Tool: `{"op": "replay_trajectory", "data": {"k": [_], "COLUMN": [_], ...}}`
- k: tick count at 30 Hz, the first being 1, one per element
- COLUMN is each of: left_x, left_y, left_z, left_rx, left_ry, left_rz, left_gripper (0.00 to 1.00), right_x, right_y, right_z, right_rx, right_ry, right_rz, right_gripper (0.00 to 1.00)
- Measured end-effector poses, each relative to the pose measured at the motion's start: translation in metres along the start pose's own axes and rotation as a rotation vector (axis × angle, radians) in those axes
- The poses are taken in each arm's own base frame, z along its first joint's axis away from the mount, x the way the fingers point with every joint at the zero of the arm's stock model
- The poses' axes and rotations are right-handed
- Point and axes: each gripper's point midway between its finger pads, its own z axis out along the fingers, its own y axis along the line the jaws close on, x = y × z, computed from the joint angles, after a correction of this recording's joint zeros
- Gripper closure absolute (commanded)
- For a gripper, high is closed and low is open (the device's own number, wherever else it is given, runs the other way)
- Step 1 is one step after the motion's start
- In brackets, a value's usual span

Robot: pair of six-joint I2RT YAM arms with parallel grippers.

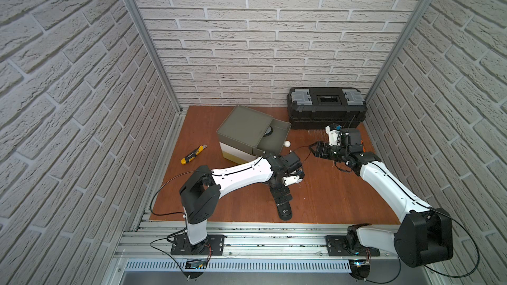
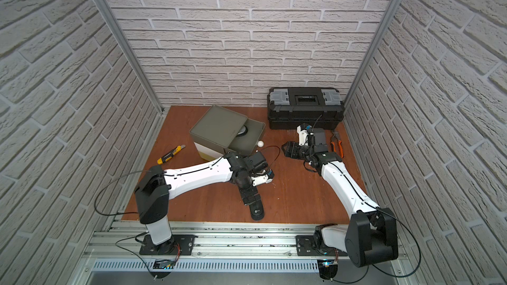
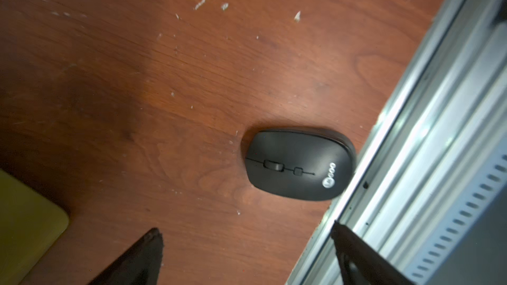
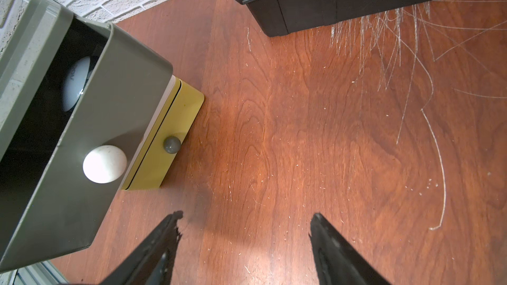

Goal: Take the mice out of the drawer
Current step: Place the mouse at the center of the board.

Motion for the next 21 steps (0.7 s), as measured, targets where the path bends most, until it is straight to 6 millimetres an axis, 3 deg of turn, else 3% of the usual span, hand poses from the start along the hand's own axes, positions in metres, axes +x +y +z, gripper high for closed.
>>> {"op": "replay_trajectory", "data": {"k": [5, 8, 11, 13, 17, 21], "left_x": [-0.020, -0.020, -0.005, 0.009, 0.035, 0.052], "left_y": [0.002, 0.011, 0.040, 0.070, 0.128, 0.183], "left_z": [-0.088, -0.143, -0.194, -0.222, -0.251, -0.248], "left_rx": [-0.052, -0.116, -0.229, -0.333, -0.504, -0.586], "left_ry": [-0.233, -0.371, -0.489, -0.549, -0.601, -0.577], "left_rz": [0.030, 0.031, -0.031, -0.111, -0.290, -0.473], "left_gripper": [0.02, 0.02, 0.02, 0.02, 0.02, 0.02], "right_x": [0.003, -0.004, -0.025, -0.046, -0.080, -0.089], "right_y": [0.002, 0.009, 0.026, 0.047, 0.103, 0.156], "right_z": [0.003, 0.000, -0.010, -0.021, -0.039, -0.028], "right_rx": [-0.019, -0.035, -0.062, -0.098, -0.219, -0.343], "right_ry": [0.018, 0.007, -0.037, -0.084, -0.143, -0.106], "right_rz": [0.004, -0.008, -0.043, -0.086, -0.197, -0.324], "right_gripper": [0.23, 0.23, 0.23, 0.23, 0.26, 0.29]}}
